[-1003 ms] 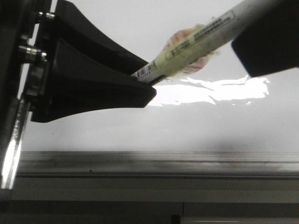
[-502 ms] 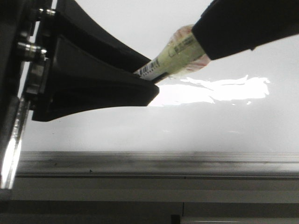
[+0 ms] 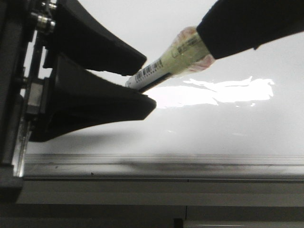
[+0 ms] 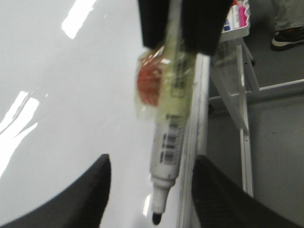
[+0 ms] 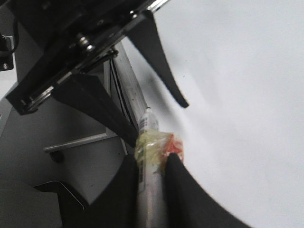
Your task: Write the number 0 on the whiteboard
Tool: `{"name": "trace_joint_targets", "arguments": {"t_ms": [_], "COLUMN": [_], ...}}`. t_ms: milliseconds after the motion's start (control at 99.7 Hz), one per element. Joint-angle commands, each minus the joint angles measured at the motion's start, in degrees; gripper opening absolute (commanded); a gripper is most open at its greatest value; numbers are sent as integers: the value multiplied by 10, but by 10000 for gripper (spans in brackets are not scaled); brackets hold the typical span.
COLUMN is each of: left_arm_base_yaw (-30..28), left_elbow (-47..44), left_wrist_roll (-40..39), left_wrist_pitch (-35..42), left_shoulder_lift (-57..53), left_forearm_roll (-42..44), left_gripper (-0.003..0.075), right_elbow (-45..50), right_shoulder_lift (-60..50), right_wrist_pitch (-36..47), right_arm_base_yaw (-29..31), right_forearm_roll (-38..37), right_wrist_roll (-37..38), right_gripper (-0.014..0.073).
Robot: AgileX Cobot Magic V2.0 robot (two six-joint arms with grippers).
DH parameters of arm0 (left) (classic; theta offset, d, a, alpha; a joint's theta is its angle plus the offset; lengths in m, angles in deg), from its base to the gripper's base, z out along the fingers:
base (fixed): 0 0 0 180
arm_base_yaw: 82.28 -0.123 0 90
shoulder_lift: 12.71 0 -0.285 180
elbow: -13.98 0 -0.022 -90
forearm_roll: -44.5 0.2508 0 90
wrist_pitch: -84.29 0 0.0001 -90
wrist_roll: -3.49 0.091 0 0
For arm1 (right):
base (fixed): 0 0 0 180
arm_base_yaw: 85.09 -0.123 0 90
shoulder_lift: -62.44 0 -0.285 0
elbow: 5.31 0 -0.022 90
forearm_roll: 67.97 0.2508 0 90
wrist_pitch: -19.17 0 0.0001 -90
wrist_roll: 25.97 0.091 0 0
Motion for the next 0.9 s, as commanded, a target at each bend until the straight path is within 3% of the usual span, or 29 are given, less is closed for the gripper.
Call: {"name": "trace_joint_targets", "arguments": {"t_ms": [0, 341, 431, 562, 652, 762, 893], "left_arm_base_yaw": [3, 3, 1, 1, 1, 1, -6], "left_elbow": [18, 18, 18, 18, 18, 18, 18], "left_wrist_roll": [-4, -4, -4, -4, -6, -8, -8], "left_wrist_pitch": [-26, -158, -205, -284, -298, -291, -323], "left_shoulder_lift": [-27, -206, -252, -296, -305, -304, -301], "left_forearm_roll": [-42, -106, -106, -106, -105, -108, -104], "left_gripper": [496, 481, 351, -18, -20, -20, -20], "right_elbow": [-23, -23, -23, -23, -23, -23, -23], "right_shoulder_lift": [-3, -3, -3, -3, 0, 9, 13], "right_wrist_pitch": [37, 35, 34, 40, 52, 61, 77], "right_arm_base_yaw": [1, 1, 1, 1, 1, 1, 1], "right_forearm_roll": [5, 5, 5, 5, 14, 77, 61], "right_wrist_roll": [-6, -6, -6, -6, -6, -6, -6], "right_gripper": [-69, -69, -69, -69, -69, -69, -68]}}
